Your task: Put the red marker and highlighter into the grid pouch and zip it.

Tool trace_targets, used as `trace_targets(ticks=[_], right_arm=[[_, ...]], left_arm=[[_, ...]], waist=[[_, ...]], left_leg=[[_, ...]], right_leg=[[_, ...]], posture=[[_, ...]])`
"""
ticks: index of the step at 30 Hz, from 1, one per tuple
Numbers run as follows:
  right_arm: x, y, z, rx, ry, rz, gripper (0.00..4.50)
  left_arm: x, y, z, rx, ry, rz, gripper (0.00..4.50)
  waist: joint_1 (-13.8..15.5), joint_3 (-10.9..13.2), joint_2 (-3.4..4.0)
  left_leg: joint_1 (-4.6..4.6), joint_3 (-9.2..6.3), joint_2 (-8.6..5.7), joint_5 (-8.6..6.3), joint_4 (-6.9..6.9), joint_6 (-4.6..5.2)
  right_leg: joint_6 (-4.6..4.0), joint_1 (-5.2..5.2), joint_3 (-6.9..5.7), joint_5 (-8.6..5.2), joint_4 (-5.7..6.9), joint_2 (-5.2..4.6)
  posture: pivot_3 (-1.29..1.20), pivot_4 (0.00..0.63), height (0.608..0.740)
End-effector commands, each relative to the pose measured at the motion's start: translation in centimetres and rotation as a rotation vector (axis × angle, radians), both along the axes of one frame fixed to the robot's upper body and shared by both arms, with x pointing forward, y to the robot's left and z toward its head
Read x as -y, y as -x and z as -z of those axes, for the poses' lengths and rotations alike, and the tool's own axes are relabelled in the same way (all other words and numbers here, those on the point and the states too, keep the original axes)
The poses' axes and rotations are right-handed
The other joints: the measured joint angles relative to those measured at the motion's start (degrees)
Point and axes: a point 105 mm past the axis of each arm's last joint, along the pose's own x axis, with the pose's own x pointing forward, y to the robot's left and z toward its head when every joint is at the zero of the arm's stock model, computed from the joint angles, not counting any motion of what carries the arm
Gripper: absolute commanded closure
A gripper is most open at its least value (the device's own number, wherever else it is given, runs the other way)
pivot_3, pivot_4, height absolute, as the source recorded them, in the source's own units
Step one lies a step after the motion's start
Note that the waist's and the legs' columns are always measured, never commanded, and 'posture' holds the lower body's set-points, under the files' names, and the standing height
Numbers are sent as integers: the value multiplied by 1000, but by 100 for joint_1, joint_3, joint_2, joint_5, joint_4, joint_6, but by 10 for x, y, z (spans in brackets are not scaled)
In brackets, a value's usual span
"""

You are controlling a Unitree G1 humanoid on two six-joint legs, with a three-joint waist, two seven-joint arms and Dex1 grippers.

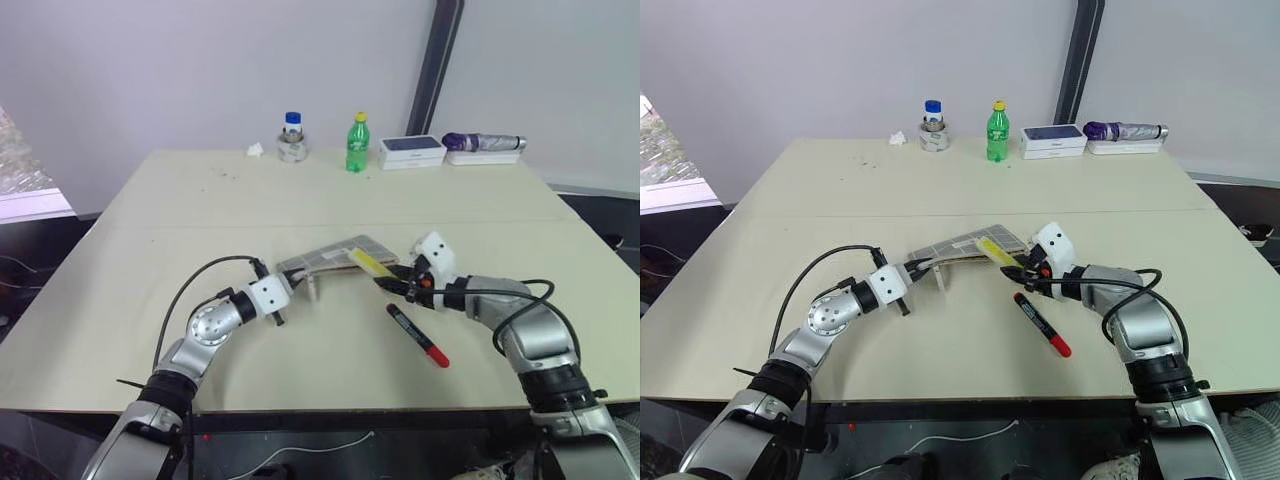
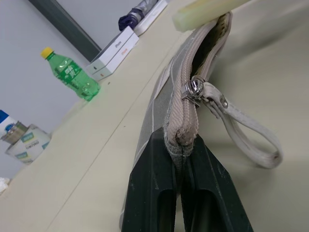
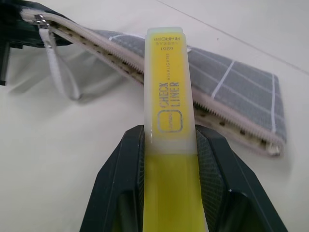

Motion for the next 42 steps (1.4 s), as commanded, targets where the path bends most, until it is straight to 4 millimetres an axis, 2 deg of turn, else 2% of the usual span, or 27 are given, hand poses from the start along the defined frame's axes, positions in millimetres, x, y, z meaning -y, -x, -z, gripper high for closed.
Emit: trace_targets(ticks=[1,5,8,11,16,20,28,34,40,42], right_arm=[[0,3,-11,45,-14,-32,3580],[0,18,-22,39,-82,-111,3580],[8,27,-11,-2,-22,-130,3580],[24,15,4,14,104,-38,3580],[26,1,-5,60,85,25,3580],[17,4,-11,78,49,-17,3580],[13,22,-18,48,17,-120,3580],[18,11,-14,60,45,-59,3580],[25,5,3,55,135,-26,3580],[24,2,0,60,122,-14,3580]], left_arm=[[-3,0,-15,39,53,-4,4500],[-7,-1,-15,33,65,-15,4500],[-6,-1,-17,36,72,-16,4500],[-4,-1,-21,39,100,-11,4500],[-3,1,-19,34,96,2,4500],[-1,2,-16,34,69,13,4500],[-3,1,-16,32,70,2,4500],[-2,1,-16,36,68,4,4500],[-2,1,-15,34,60,5,4500],[0,3,-12,37,30,20,4500]], waist=[[-4,0,0],[-10,0,0],[-4,0,0],[-12,1,-1],[-20,1,-1],[-20,1,-1],[-10,1,-2],[-9,1,-2],[-12,1,-2],[-13,1,-2]], left_leg=[[0,0,0,0,0,0],[0,-1,1,0,0,0],[1,-1,1,0,-1,0],[1,0,1,0,2,0],[1,0,1,0,-1,0],[2,0,1,1,-2,-1],[2,-1,1,0,1,0],[2,0,1,0,0,0],[2,0,0,0,1,0],[2,0,0,0,1,0]], right_leg=[[0,0,0,0,0,0],[0,0,0,0,0,0],[0,1,0,0,0,0],[0,2,0,0,0,0],[0,0,0,0,2,1],[0,0,0,0,1,1],[0,2,0,0,1,-1],[0,2,0,0,1,0],[0,2,0,0,1,0],[0,1,0,0,1,0]], posture=[[0,150,740],[0,150,740],[0,150,740],[0,150,740],[0,150,740],[0,150,740],[0,150,740],[0,150,740],[0,150,740],[0,150,740]])
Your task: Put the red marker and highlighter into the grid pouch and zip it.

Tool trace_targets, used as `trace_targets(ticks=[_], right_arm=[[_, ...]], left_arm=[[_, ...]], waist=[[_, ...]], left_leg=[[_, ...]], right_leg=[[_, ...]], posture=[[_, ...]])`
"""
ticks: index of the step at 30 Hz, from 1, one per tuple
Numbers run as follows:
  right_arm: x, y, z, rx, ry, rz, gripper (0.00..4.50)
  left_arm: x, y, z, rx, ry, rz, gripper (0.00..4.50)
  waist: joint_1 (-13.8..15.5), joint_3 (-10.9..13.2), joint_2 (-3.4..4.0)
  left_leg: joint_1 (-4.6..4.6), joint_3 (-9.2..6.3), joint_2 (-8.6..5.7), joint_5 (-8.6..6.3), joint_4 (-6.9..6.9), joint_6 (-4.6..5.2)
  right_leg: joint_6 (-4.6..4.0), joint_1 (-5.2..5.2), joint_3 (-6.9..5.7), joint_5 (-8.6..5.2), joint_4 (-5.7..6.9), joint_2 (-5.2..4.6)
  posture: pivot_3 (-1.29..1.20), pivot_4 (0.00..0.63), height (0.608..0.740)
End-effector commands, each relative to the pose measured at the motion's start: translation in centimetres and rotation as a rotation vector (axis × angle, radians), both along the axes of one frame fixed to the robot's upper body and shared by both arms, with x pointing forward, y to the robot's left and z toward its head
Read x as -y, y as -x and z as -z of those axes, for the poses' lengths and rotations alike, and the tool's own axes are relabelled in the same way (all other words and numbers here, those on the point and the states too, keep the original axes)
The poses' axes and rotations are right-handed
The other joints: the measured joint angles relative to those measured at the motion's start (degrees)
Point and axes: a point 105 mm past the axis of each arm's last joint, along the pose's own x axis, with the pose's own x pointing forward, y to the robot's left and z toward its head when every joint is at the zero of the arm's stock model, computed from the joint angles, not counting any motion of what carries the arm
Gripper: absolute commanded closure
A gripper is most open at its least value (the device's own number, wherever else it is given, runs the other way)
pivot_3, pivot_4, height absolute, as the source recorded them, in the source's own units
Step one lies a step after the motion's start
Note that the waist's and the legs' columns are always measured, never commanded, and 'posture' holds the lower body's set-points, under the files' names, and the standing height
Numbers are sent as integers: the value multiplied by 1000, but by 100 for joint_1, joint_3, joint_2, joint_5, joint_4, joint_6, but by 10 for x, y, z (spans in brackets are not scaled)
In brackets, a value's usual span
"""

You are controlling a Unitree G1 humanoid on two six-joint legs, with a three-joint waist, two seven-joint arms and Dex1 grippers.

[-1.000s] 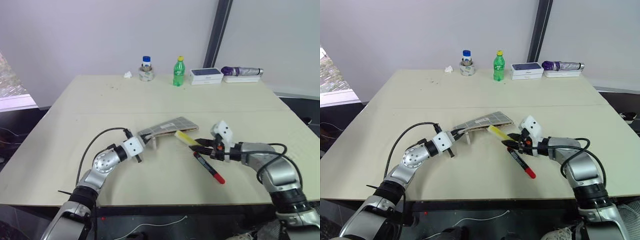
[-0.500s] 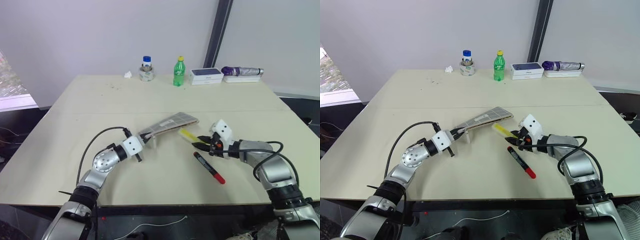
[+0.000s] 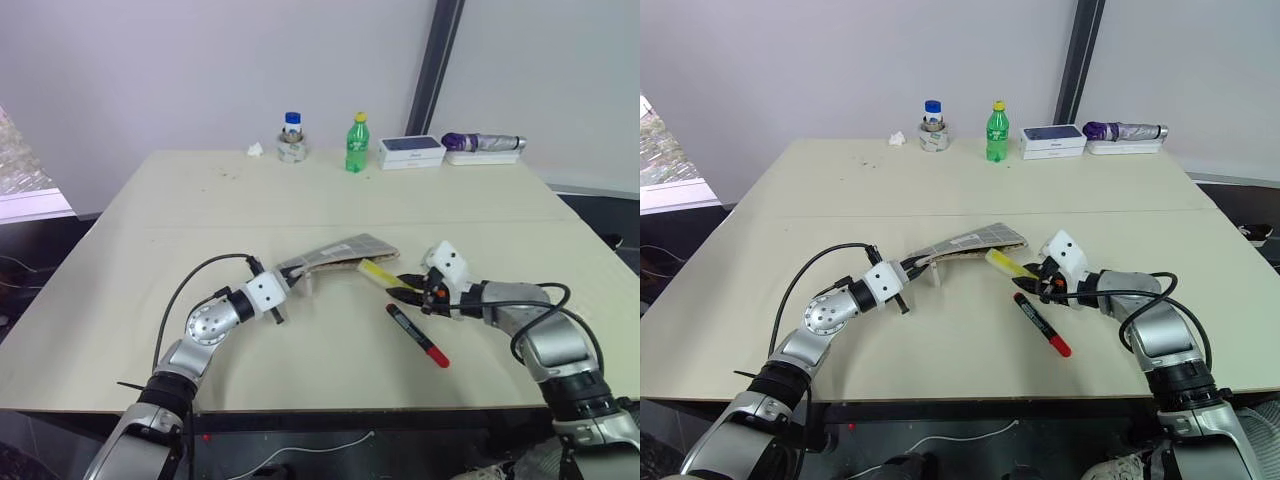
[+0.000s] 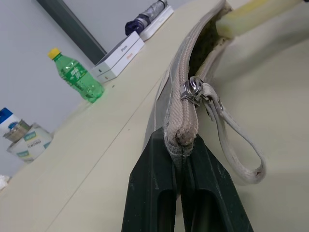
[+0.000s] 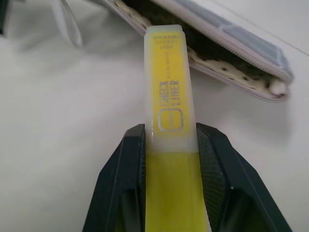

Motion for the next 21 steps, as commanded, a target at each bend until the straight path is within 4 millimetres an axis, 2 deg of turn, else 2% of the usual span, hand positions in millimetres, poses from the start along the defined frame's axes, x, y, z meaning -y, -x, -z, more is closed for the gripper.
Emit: trace_targets(ticks=[1,5,10,13,17,21], right_arm=[[-2,-7,-17,59,-4,6,3580],[-9,-9,-17,69,52,-22,3580],[-37,-11,-19,120,192,-101,3580],[-57,-15,-17,184,246,-157,3580],[-91,-7,-26,305,271,-294,3580],[-99,-7,-26,413,363,-374,3580]], left_arm=[[3,4,-6,48,-41,31,4500],[6,9,-3,75,-149,72,4500],[7,11,-3,106,-260,124,4500],[10,11,-8,121,-269,146,4500],[14,14,-15,126,-244,173,4500],[12,15,-21,122,-210,175,4500]], waist=[[-2,0,0],[-5,0,0],[-7,0,0],[-3,0,0],[-3,0,0],[-6,0,0]], left_leg=[[0,0,0,0,0,0],[0,0,0,0,-1,0],[0,1,1,0,-2,0],[0,0,0,0,-2,0],[-2,0,-1,0,-1,0],[-2,-1,-1,0,-1,0]], right_leg=[[0,0,0,0,0,0],[0,-1,0,0,0,1],[0,-3,1,0,0,2],[0,-4,1,0,1,2],[0,-4,0,0,0,2],[0,-4,0,0,0,2]], posture=[[0,150,740],[0,150,740],[0,150,740],[0,150,740],[0,150,740],[0,150,740]])
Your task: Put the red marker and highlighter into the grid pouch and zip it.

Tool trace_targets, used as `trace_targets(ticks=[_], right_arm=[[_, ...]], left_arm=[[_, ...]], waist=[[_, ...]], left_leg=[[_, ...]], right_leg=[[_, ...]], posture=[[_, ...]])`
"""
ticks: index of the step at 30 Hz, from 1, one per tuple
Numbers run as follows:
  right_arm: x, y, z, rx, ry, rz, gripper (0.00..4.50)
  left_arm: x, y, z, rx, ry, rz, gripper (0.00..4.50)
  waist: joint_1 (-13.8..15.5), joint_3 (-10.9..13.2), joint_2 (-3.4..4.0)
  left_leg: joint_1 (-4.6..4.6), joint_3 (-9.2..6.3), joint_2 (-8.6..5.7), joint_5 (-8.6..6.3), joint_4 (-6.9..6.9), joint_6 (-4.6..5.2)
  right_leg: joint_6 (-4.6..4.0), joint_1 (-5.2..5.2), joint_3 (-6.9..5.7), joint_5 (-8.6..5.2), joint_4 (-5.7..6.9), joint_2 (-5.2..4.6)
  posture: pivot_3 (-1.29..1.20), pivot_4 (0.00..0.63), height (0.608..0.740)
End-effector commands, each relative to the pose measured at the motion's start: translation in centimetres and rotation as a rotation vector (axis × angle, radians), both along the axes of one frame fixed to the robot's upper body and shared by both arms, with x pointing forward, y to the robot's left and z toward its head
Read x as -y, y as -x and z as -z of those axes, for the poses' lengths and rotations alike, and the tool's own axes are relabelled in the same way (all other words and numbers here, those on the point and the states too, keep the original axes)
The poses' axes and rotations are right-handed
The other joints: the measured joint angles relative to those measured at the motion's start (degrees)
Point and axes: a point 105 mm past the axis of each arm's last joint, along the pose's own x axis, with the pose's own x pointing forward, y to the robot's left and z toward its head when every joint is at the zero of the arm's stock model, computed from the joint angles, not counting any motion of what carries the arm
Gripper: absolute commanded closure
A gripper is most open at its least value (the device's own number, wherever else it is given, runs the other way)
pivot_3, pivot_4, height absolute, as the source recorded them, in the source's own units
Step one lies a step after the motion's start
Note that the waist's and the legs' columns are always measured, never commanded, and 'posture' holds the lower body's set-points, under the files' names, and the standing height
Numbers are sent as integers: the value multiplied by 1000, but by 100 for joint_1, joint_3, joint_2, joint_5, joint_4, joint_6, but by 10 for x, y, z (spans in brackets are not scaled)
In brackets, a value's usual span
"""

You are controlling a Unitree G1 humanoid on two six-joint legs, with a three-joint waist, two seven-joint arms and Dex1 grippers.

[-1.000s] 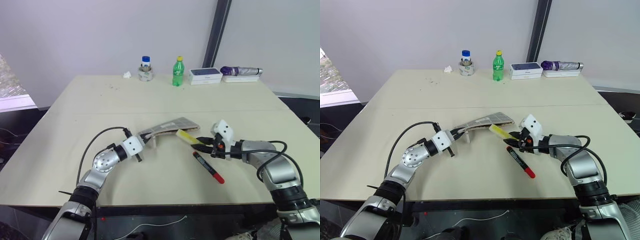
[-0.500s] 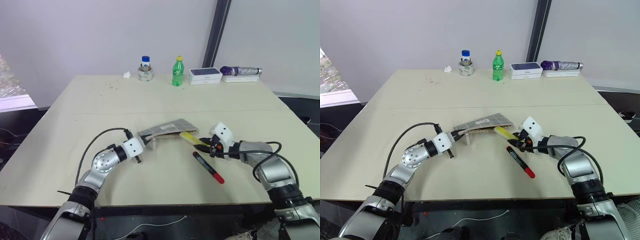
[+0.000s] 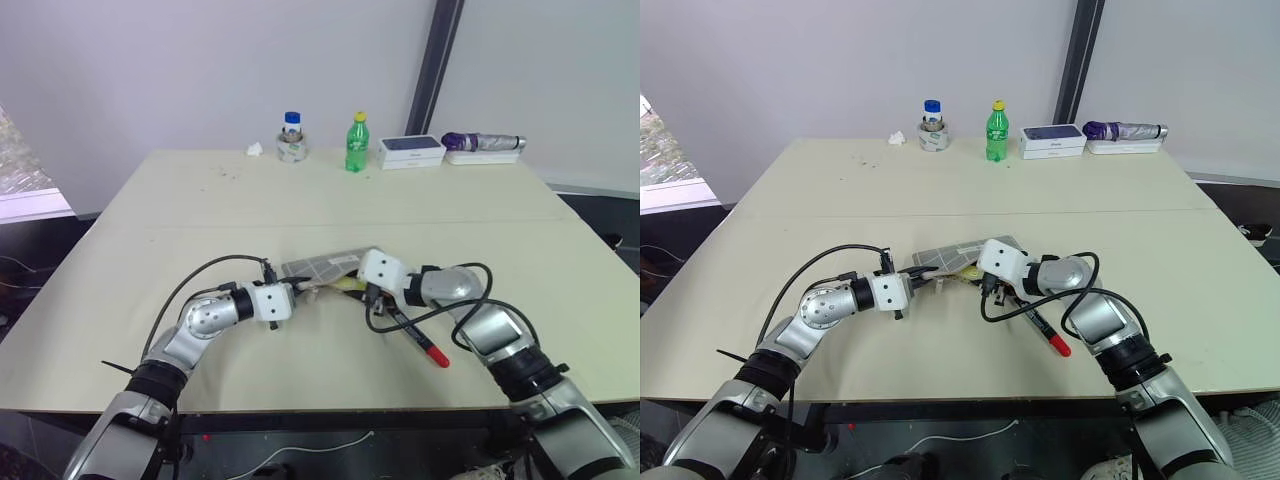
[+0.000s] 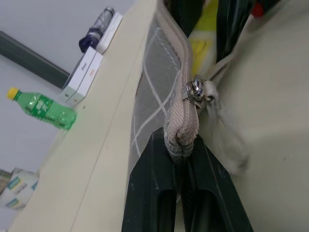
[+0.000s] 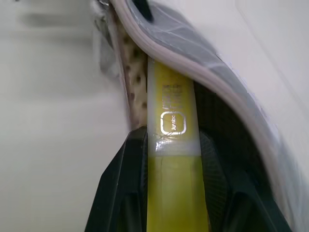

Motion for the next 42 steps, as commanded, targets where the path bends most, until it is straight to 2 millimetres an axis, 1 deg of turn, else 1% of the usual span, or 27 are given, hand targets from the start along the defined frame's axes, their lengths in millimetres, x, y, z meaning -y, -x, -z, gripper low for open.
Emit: trace_targets(ticks=[1,5,9,11,13,16,19,23,27,29,32,33,35,38,39,42], right_arm=[[-18,3,-15,157,62,-135,3580],[-20,3,-12,257,133,-188,3580],[-18,4,-9,208,82,-186,3580],[-19,8,-14,203,44,-212,2540],[-15,5,-15,198,40,-182,1574],[-10,4,-14,166,16,-154,19],[-7,6,-17,151,1,-132,19],[-5,15,-22,100,-23,-123,19],[5,25,-31,43,-93,-88,19],[18,29,-36,15,-142,-42,19],[54,42,-40,-102,-298,90,19],[65,47,-35,-147,-344,154,19],[80,52,-25,-201,-395,268,19],[96,75,0,-316,-482,400,19],[99,82,5,-336,-496,428,19],[97,94,8,-373,-584,474,19]], left_arm=[[3,5,-20,41,60,33,4500],[-3,5,-23,40,78,20,4500],[-8,2,-26,48,87,-6,4500],[-10,1,-27,50,90,-12,4500],[-13,-1,-27,50,88,-24,4500],[-17,-2,-26,45,86,-38,4500],[-19,-3,-26,40,84,-47,4500],[-23,-5,-28,38,90,-60,4500],[-28,-6,-26,36,85,-74,4500],[-30,-5,-22,33,68,-78,4500],[-31,-3,-18,31,59,-82,4500],[-31,-2,-17,30,60,-82,4500],[-31,-1,-15,30,59,-79,4500],[-28,2,-11,22,58,-72,4500],[-27,3,-9,19,58,-69,4500],[-24,3,-8,13,60,-59,4500]], waist=[[-9,0,0],[-14,0,0],[-1,0,0],[-5,0,0],[-13,0,0],[-2,0,0],[0,0,0],[-5,0,0],[2,0,0],[17,0,0],[65,0,0],[83,0,-1],[112,0,-1],[130,0,-1],[135,0,-1],[114,0,-1]], left_leg=[[1,0,0,0,0,0],[1,0,1,0,-2,0],[1,1,1,1,1,-1],[1,1,1,0,1,-1],[2,1,2,1,0,-1],[2,1,2,1,1,-1],[1,1,2,1,1,-1],[1,0,2,0,0,-1],[1,0,2,0,1,0],[1,0,2,0,2,0],[0,-1,4,-1,1,1],[1,0,6,-1,2,2],[2,1,12,-1,2,2],[4,0,13,-1,-1,1],[4,0,12,-1,0,1],[4,1,12,-2,1,2]], right_leg=[[0,0,0,0,0,0],[0,-1,1,0,0,1],[0,1,0,0,1,1],[0,1,0,0,1,1],[0,1,0,0,1,1],[0,2,0,0,1,1],[0,2,0,0,1,1],[0,1,1,0,2,1],[0,3,0,0,1,1],[0,3,0,0,2,1],[0,6,-1,0,-1,-1],[0,8,0,0,-4,-2],[0,10,0,0,-4,-2],[-1,10,-1,0,-2,-1],[-1,10,0,0,-2,-1],[-1,9,2,0,-1,-3]], posture=[[0,150,740],[0,150,740],[0,150,740],[0,150,740],[0,150,740],[0,150,740],[0,150,740],[0,150,740],[0,150,740],[0,150,740],[0,150,740],[0,150,740],[0,150,740],[0,150,740],[0,150,740],[0,150,740]])
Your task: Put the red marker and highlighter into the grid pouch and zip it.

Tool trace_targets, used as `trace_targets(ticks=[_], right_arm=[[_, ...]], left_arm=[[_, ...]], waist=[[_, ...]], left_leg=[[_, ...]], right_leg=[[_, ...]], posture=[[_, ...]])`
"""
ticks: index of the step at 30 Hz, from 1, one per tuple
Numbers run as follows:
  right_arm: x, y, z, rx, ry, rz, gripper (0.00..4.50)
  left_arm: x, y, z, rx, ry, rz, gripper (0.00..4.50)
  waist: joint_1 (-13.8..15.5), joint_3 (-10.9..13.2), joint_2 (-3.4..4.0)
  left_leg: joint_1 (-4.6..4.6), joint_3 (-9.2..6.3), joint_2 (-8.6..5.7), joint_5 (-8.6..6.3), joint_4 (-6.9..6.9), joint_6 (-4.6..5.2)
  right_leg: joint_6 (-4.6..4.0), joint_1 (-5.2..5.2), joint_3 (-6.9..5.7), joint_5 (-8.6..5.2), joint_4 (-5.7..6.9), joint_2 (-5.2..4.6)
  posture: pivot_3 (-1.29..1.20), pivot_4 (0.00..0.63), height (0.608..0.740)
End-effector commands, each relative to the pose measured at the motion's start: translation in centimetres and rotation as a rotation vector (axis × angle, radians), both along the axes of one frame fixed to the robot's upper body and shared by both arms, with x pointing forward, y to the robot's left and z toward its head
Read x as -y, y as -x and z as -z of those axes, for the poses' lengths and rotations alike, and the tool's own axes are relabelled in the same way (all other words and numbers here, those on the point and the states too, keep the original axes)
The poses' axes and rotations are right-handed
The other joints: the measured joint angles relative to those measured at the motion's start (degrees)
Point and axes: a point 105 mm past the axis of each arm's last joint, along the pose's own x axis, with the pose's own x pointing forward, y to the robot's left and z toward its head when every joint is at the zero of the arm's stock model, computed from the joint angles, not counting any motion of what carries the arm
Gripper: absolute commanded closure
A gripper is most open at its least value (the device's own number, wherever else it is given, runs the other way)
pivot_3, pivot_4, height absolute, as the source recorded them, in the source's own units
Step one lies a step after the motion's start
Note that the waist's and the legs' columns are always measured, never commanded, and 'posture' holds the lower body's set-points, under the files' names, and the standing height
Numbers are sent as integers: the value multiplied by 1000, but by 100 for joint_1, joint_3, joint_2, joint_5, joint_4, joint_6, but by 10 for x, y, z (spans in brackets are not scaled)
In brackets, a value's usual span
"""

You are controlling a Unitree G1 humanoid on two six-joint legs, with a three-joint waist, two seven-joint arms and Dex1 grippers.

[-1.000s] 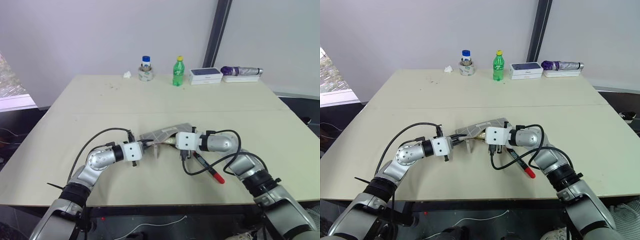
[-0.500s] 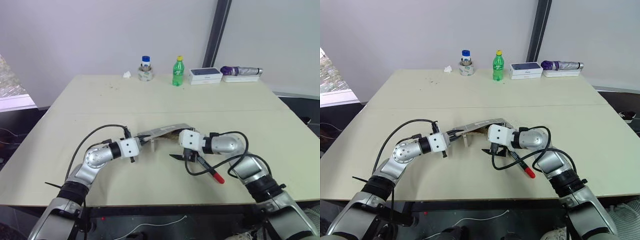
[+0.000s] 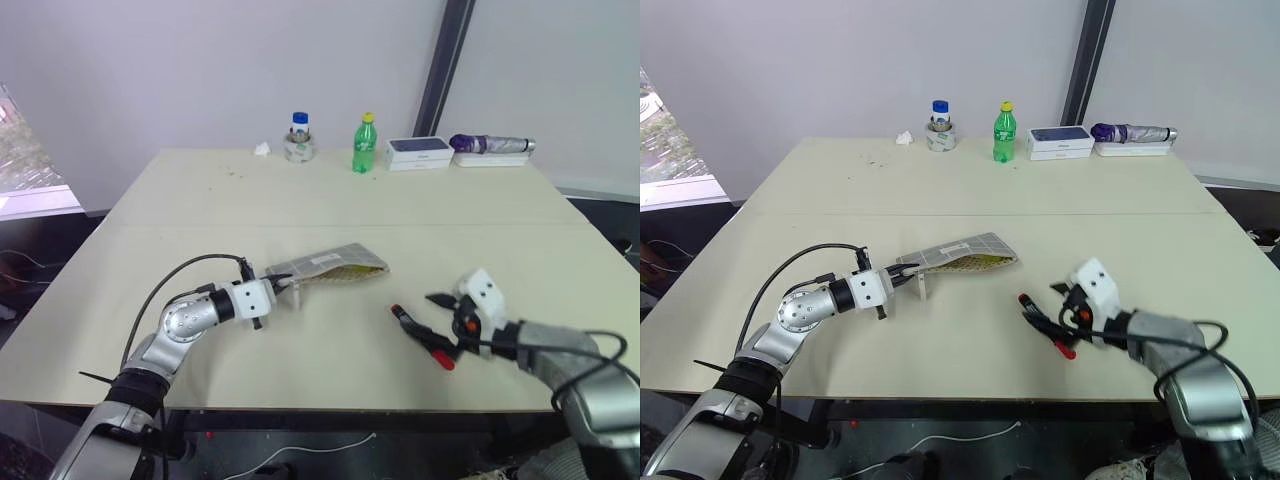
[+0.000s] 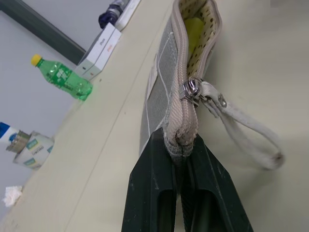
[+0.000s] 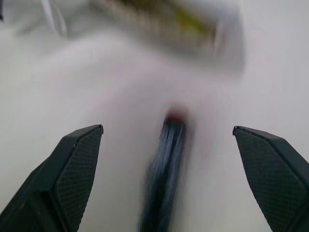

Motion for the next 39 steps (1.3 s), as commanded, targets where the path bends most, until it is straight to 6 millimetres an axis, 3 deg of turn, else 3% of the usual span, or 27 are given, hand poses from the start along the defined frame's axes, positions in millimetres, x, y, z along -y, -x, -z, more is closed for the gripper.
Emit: trace_targets(ticks=[1,5,8,10,13,15,18,23,31,39], right_arm=[[-5,7,-20,71,-43,38,19],[5,7,3,50,79,96,19],[20,17,30,-45,185,115,774],[27,23,39,-69,241,106,1842],[25,22,29,-28,214,79,3431],[17,20,19,4,180,41,4188],[-4,15,-4,100,140,-79,4180],[-17,2,-24,171,164,-139,4180],[-11,-17,-24,178,248,-123,4180],[-26,-42,-34,266,364,-221,4180]], left_arm=[[6,2,-11,47,16,27,4500],[10,0,-11,48,2,42,4500],[14,-2,-13,53,4,52,4500],[14,-2,-13,55,5,54,4500],[15,-2,-14,57,4,58,4500],[16,-2,-14,58,5,60,4500],[15,-2,-14,59,3,60,4500],[16,-1,-15,64,1,61,4500],[30,5,-16,72,15,95,4500],[46,14,-14,77,-2,148,4500]], waist=[[-14,0,0],[2,0,0],[19,0,0],[13,-3,-4],[1,-7,-12],[-2,-7,-12],[-5,-6,-12],[-8,-5,-12],[1,-4,-15],[-21,-4,-14]], left_leg=[[2,0,0,0,0,0],[4,-2,-2,0,1,0],[2,-2,-8,0,2,1],[4,-1,-10,-1,2,2],[5,-3,-6,-1,1,2],[5,-3,-6,-1,2,2],[5,-3,-5,-1,3,2],[4,-3,-4,-1,1,2],[2,-4,-4,-1,3,2],[2,-3,-6,-1,0,2]], right_leg=[[0,0,1,0,3,1],[0,1,0,0,5,3],[0,2,-1,0,3,1],[1,5,-1,0,1,-2],[1,8,-3,0,0,3],[0,8,-3,0,0,4],[0,7,-3,0,0,3],[0,4,-3,0,0,4],[0,6,-5,0,-2,1],[0,2,-4,0,-1,4]], posture=[[0,150,740],[0,150,740],[0,150,740],[0,150,740],[0,150,740],[0,150,740],[0,150,740],[0,150,740],[0,150,740],[0,150,740]])
